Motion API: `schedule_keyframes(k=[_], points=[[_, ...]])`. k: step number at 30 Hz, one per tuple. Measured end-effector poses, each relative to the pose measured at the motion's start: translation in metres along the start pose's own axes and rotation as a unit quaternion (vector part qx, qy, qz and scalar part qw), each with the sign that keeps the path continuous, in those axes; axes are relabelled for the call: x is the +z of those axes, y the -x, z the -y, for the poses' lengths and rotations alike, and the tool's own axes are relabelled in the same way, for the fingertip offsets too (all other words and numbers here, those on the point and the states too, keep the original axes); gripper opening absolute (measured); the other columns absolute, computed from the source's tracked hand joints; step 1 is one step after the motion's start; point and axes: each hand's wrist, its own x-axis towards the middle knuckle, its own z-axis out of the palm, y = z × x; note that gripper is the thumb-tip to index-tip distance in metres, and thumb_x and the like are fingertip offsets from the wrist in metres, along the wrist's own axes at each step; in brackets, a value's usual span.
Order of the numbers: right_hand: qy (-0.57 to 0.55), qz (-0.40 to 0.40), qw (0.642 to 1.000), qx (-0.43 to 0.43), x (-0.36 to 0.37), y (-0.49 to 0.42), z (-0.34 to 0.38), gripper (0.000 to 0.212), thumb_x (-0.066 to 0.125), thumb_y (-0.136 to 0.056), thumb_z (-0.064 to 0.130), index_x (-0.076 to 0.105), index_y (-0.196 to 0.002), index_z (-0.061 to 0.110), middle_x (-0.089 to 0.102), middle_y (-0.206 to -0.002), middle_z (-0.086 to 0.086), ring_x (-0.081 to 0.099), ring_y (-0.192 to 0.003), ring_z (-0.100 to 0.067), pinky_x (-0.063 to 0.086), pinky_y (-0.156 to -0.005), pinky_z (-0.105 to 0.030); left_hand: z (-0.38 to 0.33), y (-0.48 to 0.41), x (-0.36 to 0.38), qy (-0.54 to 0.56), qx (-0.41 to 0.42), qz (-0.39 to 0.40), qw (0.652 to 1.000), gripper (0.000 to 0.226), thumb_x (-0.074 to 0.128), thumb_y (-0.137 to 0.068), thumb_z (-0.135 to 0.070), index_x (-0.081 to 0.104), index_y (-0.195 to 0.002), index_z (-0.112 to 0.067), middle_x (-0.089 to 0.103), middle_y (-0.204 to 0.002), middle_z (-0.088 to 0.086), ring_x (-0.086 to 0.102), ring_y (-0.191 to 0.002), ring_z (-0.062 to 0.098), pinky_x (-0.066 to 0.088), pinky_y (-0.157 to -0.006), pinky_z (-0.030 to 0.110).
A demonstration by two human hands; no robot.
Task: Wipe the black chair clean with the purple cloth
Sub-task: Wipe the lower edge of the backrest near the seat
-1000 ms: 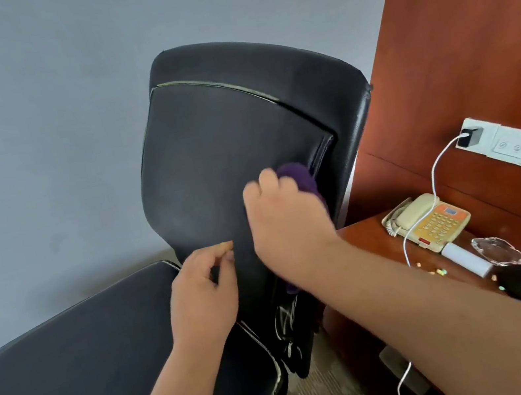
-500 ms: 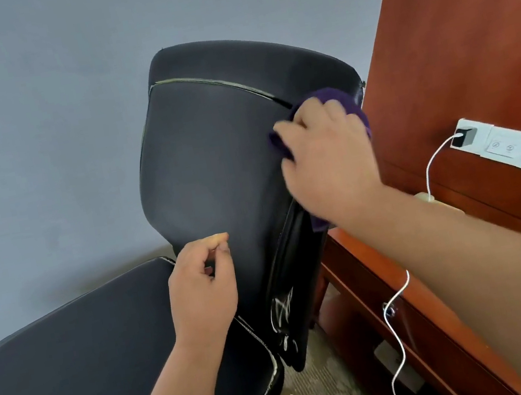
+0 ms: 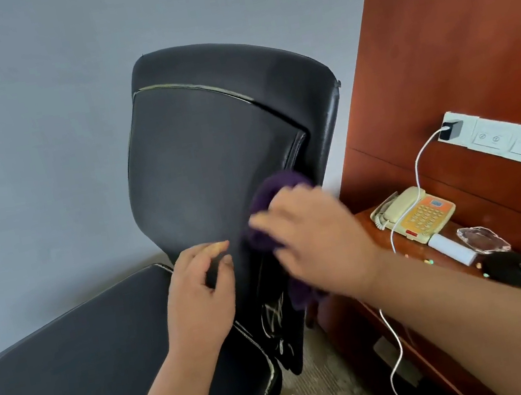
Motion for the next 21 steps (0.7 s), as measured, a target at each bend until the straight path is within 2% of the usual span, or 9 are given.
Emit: schedule_keyframes(k=[2,4,6,8,12,14,16,18,21], points=[[-0.049,-0.138,0.985,0.092,-0.018,-0.009,-0.023,0.035,0.059,-0.079,0.019,0.07,-0.112,0.011,0.059,-0.099,-0.012,0.056,-0.089,-0.036,0.045,-0.078,-0.045,0.0,0.002,0.004,-0.013,0.021,0.039,0.999,0.025,0.063,-0.091,-0.028,0.066,-0.114,-0.037,0.053,-0.119,-0.027,0.051,-0.114,-0.004,0.034,-0.092,0.002],[-0.049,-0.195,0.969,0.146,-0.023,-0.017,-0.029,0.029,0.067,-0.083,0.016,0.071,-0.111,0.014,0.058,-0.105,-0.01,0.053,-0.094,-0.032,0.038,-0.084,-0.038,0.001,0.003,0.007,-0.016,0.034,0.063,0.997,0.028,0.063,-0.091,-0.029,0.063,-0.118,-0.038,0.051,-0.125,-0.028,0.046,-0.122,-0.007,0.029,-0.099,0.002],[-0.033,-0.166,0.975,0.145,-0.012,-0.016,-0.019,0.03,0.071,-0.079,0.018,0.071,-0.109,0.017,0.059,-0.107,-0.006,0.052,-0.093,-0.031,0.032,-0.081,-0.037,0.003,0.004,0.008,-0.009,0.037,0.065,0.997,0.031,0.064,-0.091,-0.029,0.06,-0.12,-0.038,0.052,-0.128,-0.026,0.044,-0.125,-0.006,0.027,-0.101,0.002],[-0.054,-0.136,0.978,0.151,0.008,-0.002,-0.004,0.032,0.071,-0.076,0.016,0.069,-0.108,0.016,0.06,-0.104,-0.003,0.052,-0.092,-0.028,0.034,-0.08,-0.038,0.006,0.005,0.008,-0.01,0.033,0.074,0.997,0.038,0.064,-0.09,-0.034,0.055,-0.126,-0.039,0.051,-0.131,-0.025,0.043,-0.127,-0.007,0.026,-0.101,0.001],[-0.218,-0.122,0.932,0.263,0.043,0.041,0.023,0.046,0.067,-0.078,0.008,0.057,-0.122,0.014,0.059,-0.109,0.004,0.055,-0.102,-0.015,0.049,-0.093,-0.039,0.013,0.01,0.01,-0.006,0.016,0.111,0.994,0.054,0.063,-0.087,-0.044,0.044,-0.138,-0.046,0.042,-0.143,-0.027,0.033,-0.134,-0.011,0.023,-0.094,-0.006],[-0.253,-0.074,0.916,0.304,0.053,0.056,0.037,0.056,0.066,-0.08,0.008,0.053,-0.134,0.017,0.057,-0.114,0.009,0.055,-0.109,-0.009,0.05,-0.098,-0.037,0.015,0.011,0.014,-0.016,0.01,0.117,0.993,0.057,0.061,-0.088,-0.046,0.04,-0.14,-0.048,0.036,-0.147,-0.029,0.028,-0.136,-0.012,0.019,-0.098,-0.006],[-0.239,-0.053,0.923,0.297,0.053,0.059,0.04,0.054,0.067,-0.082,0.005,0.057,-0.134,0.014,0.06,-0.118,0.002,0.056,-0.113,-0.015,0.049,-0.1,-0.042,0.015,0.01,0.017,-0.022,0.007,0.112,0.993,0.056,0.062,-0.089,-0.044,0.041,-0.141,-0.047,0.036,-0.148,-0.028,0.028,-0.136,-0.013,0.017,-0.1,-0.005],[-0.216,-0.109,0.931,0.273,0.041,0.049,0.031,0.045,0.066,-0.082,0.003,0.063,-0.127,0.009,0.061,-0.116,-0.004,0.058,-0.112,-0.022,0.047,-0.1,-0.042,0.015,0.01,0.02,-0.017,0.006,0.101,0.995,0.056,0.064,-0.089,-0.04,0.044,-0.14,-0.044,0.038,-0.148,-0.026,0.03,-0.135,-0.012,0.019,-0.102,-0.003],[-0.148,-0.261,0.919,0.257,0.018,0.019,0.002,0.036,0.066,-0.088,0.009,0.066,-0.124,0.01,0.056,-0.111,0.0,0.054,-0.106,-0.018,0.039,-0.1,-0.026,0.015,0.009,0.022,-0.01,-0.002,0.099,0.995,0.055,0.065,-0.089,-0.04,0.044,-0.14,-0.046,0.038,-0.147,-0.028,0.03,-0.134,-0.013,0.022,-0.104,0.005]])
